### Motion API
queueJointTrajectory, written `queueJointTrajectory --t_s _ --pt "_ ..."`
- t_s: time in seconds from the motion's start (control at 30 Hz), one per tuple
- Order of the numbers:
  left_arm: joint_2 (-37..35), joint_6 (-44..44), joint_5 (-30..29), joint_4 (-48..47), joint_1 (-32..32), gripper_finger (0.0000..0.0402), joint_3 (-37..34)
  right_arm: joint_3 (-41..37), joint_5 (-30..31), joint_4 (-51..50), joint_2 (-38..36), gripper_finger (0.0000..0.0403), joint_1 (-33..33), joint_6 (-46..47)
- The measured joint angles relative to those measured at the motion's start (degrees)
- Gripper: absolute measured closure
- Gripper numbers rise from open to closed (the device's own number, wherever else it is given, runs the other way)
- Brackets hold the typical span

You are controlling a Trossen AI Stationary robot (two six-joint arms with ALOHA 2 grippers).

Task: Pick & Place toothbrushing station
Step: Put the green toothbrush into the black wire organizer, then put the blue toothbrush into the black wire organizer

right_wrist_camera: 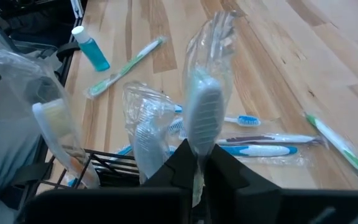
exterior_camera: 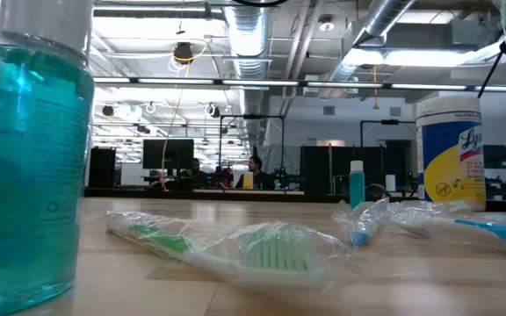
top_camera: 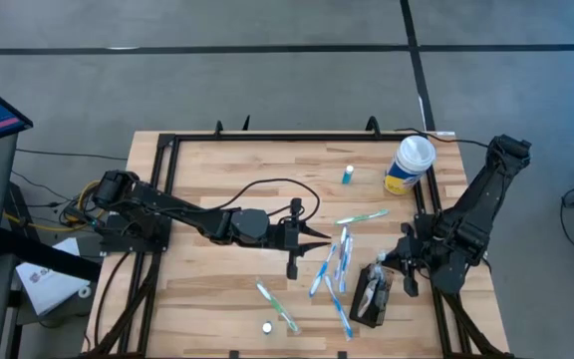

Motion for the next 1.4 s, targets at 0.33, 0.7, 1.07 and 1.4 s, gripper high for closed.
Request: queueJointTrajectory --t_s 0.33,0.7,1.07,1.4 --pt "0.0 -0.1 0.0 -0.1 0.0 0.0361 0.0 0.0 0.0 -0.2 0.0 0.0325 0.0 0.0" --pt "0.0 -1.4 0.0 -0.2 0.0 0.0361 0.0 0.3 -1.7 -0.9 -0.8 0.0292 0.0 -0.4" --pt "0.0 -1.8 0.0 -0.1 0.0 0.0361 -0.2 3.3 -2.4 -6.2 -4.6 0.0291 0.0 -0.5" --pt "0.0 -7.5 0.0 0.0 0.2 0.0361 -4.1 3.3 -5.9 -6.4 -8.9 0.0291 0.0 -0.5"
